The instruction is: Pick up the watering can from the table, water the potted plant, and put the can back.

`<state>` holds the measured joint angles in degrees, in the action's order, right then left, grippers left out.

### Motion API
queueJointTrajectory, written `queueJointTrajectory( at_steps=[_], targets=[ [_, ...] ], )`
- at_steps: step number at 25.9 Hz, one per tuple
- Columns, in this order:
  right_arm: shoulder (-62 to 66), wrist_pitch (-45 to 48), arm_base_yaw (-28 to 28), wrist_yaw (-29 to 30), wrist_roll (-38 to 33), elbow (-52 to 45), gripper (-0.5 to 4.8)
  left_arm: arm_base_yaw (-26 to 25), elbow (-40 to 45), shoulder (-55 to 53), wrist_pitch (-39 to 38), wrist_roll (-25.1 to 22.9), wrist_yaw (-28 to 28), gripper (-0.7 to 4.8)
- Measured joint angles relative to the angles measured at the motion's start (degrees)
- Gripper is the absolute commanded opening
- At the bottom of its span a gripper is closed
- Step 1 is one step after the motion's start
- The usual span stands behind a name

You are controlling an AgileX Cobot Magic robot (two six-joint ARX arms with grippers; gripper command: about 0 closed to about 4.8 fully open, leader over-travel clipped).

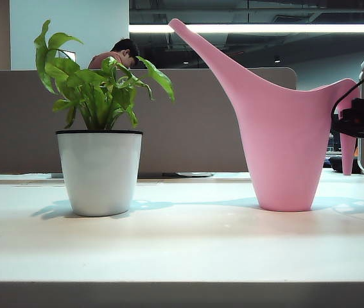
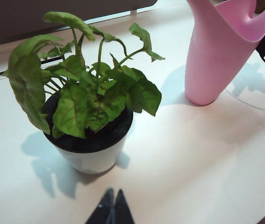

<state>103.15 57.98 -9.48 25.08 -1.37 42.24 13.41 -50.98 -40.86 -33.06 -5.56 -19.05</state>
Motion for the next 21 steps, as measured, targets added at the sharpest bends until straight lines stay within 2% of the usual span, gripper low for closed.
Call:
queueJointTrajectory(
  at_steps=[1,3,8,10,15,17,21],
  targets=[
    [0.00,-0.02,0.00,0.13,0.15,0.00,1.27,0.00,0.00,0.00,0.00,0.00,0.00,-0.05],
    [0.00,-0.02,0.00,0.24,0.07,-0.02,0.86,0.00,0.00,0.00,-0.02,0.00,0.00,-0.05],
    [0.04,1.14,0.00,0.26,0.28,-0.07,0.66,0.00,0.00,0.00,0.00,0.00,-0.02,-0.05],
    [0.04,2.73,0.00,-0.09,0.81,-0.07,0.39,0.00,0.00,0.00,-0.02,0.00,-0.02,-0.05],
    [0.07,3.96,-0.02,-0.83,0.94,-0.11,0.38,0.00,0.00,0.00,-0.02,0.00,-0.02,-0.05],
    [0.07,4.17,-0.02,-0.83,0.96,-0.13,0.20,0.00,0.00,0.00,-0.02,0.00,-0.02,-0.05],
    [-0.02,8.26,0.00,-0.68,0.96,-0.28,0.20,0.00,0.00,0.00,-0.02,0.00,-0.02,-0.05]
  ],
)
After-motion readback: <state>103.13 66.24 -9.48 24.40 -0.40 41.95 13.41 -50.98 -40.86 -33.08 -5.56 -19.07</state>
